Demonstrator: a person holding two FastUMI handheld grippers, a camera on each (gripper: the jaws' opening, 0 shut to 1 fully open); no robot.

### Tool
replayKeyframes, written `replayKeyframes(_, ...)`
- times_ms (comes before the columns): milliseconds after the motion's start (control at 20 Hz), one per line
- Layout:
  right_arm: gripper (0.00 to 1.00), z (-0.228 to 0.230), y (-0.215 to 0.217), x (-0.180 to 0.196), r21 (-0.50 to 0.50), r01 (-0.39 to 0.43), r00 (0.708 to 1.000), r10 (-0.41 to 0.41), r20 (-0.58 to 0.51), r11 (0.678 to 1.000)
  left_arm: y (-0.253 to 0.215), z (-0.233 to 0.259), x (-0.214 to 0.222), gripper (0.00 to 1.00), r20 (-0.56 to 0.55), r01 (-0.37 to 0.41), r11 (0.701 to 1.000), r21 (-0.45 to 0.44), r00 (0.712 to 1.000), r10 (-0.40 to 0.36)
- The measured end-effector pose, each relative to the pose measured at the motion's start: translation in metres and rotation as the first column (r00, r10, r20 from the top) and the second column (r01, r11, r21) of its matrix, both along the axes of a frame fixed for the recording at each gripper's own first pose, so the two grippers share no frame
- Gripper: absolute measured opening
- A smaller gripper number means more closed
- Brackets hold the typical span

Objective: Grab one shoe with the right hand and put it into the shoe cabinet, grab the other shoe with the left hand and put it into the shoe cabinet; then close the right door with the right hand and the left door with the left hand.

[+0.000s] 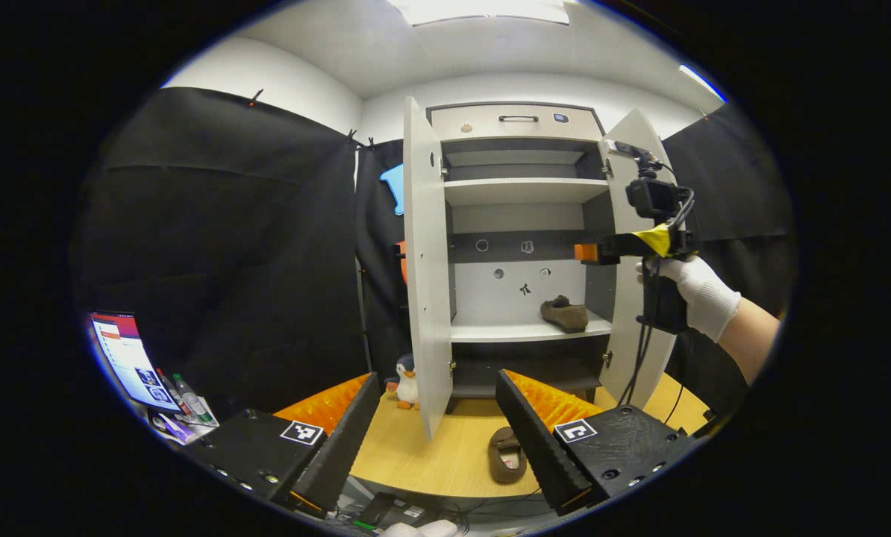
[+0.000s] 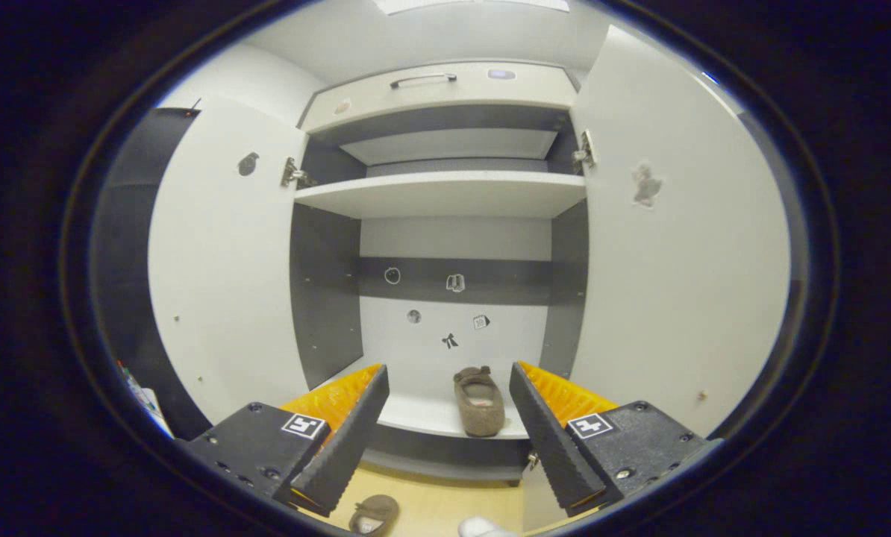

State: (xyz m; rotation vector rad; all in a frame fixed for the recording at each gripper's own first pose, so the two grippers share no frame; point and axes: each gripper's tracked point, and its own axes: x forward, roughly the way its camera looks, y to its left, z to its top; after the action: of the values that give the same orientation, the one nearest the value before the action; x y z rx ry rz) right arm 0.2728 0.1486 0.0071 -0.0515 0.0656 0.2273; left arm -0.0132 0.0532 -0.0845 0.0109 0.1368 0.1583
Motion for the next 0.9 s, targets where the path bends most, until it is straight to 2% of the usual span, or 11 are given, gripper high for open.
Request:
replayKeyframes(150,1.00,-0.009,-0.030,-0.053,0.021,0.018,1.000,-0.018,-0.001,1.000,-0.005,-0.001,0.005,0.96,0.005,0.044,0.999,0.008,0.999,-0.044)
replayKeyframes(550,1.00,-0.068,-0.093,-0.163,0.026,0.082,0.997,-0.082,-0.008,0.996,-0.029,-0.010,0.032,0.96,0.006,0.120,0.993,0.001,0.993,-0.120)
replayKeyframes(750,1.00,-0.097,-0.111,-0.193,0.043,0.102,0.994,-0.101,-0.030,0.994,-0.040,-0.022,0.046,0.96,-0.013,0.138,0.990,0.011,0.990,-0.137)
replayKeyframes(900,1.00,-0.104,-0.126,-0.195,0.039,0.125,0.991,-0.123,-0.051,0.991,-0.050,-0.036,0.060,0.96,-0.041,0.152,0.988,0.015,0.988,-0.151)
